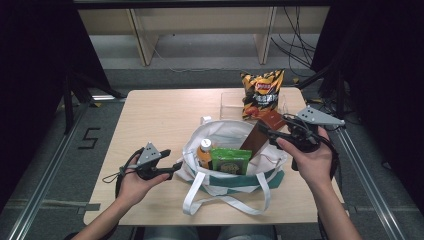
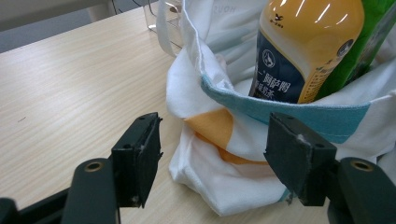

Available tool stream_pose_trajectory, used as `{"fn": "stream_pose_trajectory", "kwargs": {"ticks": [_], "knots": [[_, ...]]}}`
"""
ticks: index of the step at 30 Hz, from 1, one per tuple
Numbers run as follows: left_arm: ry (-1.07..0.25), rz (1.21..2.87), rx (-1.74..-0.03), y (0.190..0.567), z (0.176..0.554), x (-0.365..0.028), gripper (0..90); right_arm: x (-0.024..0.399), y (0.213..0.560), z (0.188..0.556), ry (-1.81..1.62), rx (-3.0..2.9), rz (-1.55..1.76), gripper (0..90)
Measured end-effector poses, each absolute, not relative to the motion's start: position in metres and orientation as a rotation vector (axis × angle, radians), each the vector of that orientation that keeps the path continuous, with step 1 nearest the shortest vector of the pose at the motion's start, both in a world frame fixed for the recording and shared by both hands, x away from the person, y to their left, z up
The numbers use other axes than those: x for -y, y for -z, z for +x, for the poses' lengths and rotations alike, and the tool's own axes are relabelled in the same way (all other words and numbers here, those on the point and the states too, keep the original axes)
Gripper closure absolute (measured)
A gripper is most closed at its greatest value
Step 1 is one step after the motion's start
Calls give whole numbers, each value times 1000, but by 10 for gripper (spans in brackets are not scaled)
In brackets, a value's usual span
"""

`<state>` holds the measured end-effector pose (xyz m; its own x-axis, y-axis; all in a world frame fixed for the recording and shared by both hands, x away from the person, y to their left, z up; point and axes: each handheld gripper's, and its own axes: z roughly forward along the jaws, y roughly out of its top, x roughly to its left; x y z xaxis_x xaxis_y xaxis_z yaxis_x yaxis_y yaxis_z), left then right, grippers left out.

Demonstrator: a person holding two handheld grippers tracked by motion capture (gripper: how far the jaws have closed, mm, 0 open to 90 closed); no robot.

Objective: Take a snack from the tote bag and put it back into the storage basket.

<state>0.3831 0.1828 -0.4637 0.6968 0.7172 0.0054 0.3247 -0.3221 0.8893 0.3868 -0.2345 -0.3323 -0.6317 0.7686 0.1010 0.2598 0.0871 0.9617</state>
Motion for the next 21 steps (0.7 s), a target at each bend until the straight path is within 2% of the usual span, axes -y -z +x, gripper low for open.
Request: {"fn": "stream_pose_trajectory", "kwargs": {"ticks": [21], "knots": [[-503,1917,-807,463,384,-185,352,249,311,383,-1593,-1852,1014,380]]}}
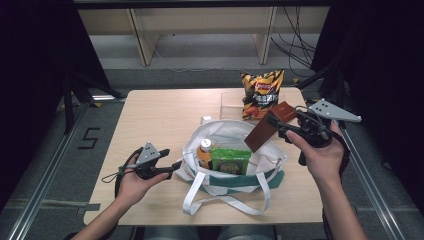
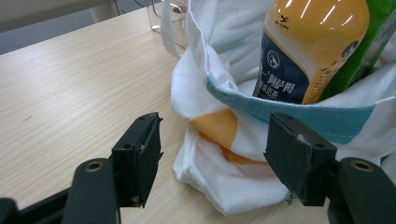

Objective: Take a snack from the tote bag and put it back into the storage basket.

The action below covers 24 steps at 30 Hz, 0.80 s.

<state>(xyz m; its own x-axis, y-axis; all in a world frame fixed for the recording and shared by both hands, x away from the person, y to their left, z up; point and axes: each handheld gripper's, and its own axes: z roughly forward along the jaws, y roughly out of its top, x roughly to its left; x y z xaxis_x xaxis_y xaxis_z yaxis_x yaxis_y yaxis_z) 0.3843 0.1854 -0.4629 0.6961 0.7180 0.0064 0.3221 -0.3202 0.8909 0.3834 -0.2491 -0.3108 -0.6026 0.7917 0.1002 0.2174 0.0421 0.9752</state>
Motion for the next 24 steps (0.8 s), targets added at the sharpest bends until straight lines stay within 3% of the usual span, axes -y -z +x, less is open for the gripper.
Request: {"fn": "stream_pose_trajectory", "kwargs": {"ticks": [24], "knots": [[-501,1912,-825,464,384,-184,352,263,293,384,-1582,-1759,1051,380]]}}
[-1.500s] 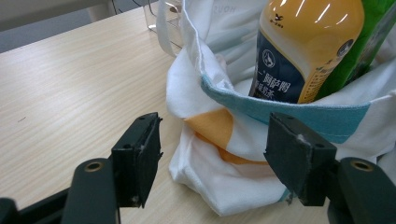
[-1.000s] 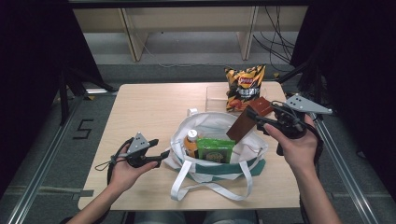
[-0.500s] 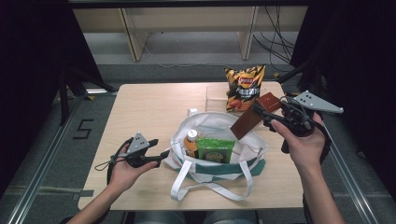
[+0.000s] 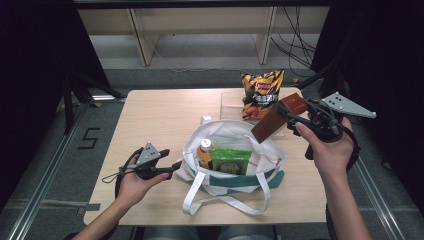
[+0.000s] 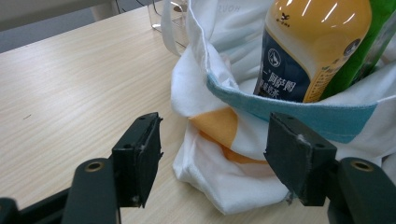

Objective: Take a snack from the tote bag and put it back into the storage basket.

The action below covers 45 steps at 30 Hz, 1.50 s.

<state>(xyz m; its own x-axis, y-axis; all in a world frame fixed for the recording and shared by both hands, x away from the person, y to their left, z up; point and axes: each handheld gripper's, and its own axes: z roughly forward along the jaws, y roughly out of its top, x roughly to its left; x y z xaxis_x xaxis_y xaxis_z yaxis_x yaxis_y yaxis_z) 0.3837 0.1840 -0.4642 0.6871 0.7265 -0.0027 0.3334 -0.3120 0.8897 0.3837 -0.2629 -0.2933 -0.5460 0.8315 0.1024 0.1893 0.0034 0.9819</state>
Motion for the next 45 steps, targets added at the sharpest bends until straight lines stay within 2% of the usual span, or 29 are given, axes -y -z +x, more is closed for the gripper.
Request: {"fn": "stream_pose_trajectory", "kwargs": {"ticks": [45], "knots": [[-503,1913,-818,463,382,-183,353,280,283,405,-1444,-1610,1104,380]]}}
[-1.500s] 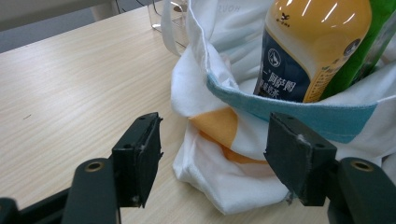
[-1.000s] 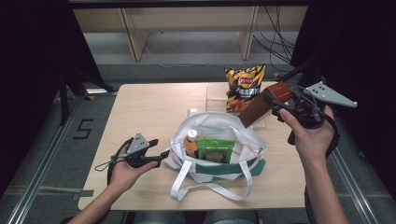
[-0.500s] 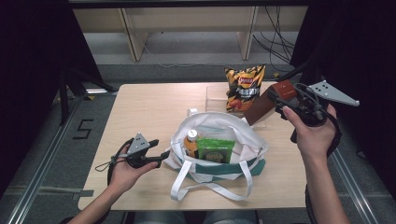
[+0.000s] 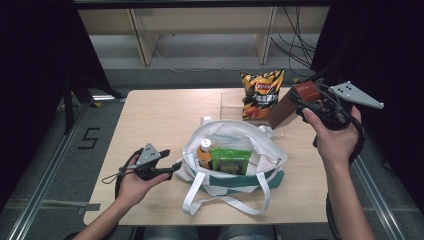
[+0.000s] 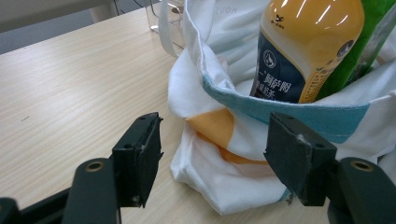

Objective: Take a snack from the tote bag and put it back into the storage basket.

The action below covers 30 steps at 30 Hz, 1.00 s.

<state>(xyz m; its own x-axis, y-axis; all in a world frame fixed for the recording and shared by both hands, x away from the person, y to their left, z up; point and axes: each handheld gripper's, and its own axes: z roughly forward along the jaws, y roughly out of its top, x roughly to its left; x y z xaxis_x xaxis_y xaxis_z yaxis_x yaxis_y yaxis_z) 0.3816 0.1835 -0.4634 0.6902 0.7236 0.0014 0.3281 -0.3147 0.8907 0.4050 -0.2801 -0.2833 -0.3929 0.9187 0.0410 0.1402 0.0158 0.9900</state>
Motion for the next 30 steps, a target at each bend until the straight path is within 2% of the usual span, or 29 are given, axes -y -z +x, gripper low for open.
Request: {"fn": "stream_pose_trajectory", "kwargs": {"ticks": [30], "knots": [[-508,1909,-819,462,382,-186,353,274,293,446,-1339,-1585,1173,380]]}}
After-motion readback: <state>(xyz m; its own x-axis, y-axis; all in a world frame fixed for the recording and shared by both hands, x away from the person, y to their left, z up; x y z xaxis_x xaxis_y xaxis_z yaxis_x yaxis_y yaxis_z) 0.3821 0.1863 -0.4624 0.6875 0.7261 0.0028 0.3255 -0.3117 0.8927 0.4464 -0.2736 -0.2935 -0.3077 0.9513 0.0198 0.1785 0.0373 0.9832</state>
